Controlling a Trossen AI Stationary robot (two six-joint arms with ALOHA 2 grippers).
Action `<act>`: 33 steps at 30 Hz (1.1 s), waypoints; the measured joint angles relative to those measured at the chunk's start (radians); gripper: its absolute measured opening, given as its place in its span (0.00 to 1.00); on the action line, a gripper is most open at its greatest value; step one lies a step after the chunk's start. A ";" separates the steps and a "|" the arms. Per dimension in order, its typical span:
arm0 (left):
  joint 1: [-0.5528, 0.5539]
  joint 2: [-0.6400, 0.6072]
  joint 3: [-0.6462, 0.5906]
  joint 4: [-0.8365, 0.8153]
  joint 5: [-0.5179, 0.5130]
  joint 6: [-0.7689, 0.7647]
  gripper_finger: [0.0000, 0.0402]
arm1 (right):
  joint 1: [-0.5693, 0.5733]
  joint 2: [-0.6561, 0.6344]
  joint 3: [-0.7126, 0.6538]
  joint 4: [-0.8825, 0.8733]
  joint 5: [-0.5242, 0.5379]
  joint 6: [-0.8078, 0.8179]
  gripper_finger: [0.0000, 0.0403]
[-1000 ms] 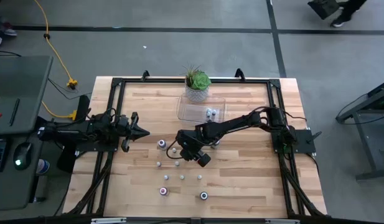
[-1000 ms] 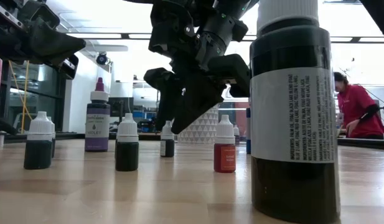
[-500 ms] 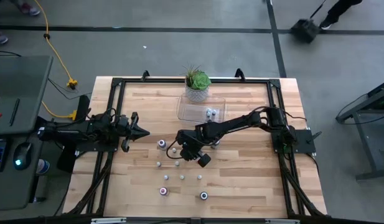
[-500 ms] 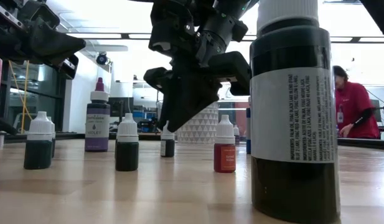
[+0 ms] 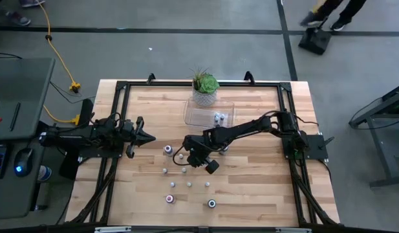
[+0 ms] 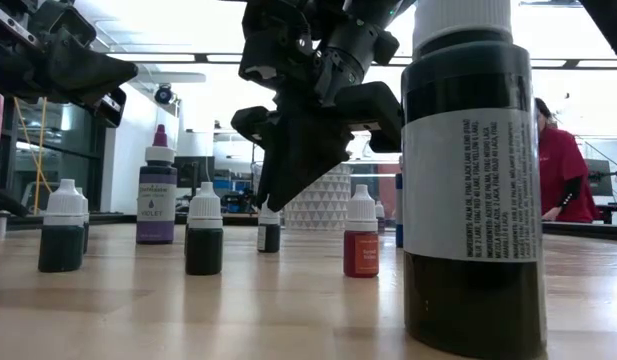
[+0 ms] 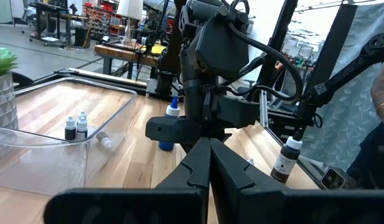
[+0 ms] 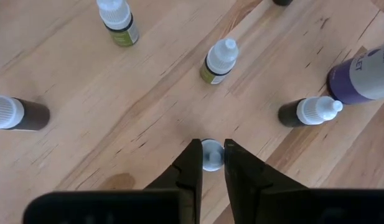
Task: Pick & Place food coloring
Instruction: Put the small black food coloring bottle into the bin
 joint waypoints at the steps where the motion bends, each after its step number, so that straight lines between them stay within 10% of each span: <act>1: 0.000 0.000 0.000 0.000 0.000 0.000 0.00 | 0.000 0.000 0.000 0.000 0.000 0.000 0.10; 33: 0.000 0.000 0.000 0.000 0.000 0.000 0.00 | -0.037 -0.015 0.097 -0.142 -0.005 0.087 0.01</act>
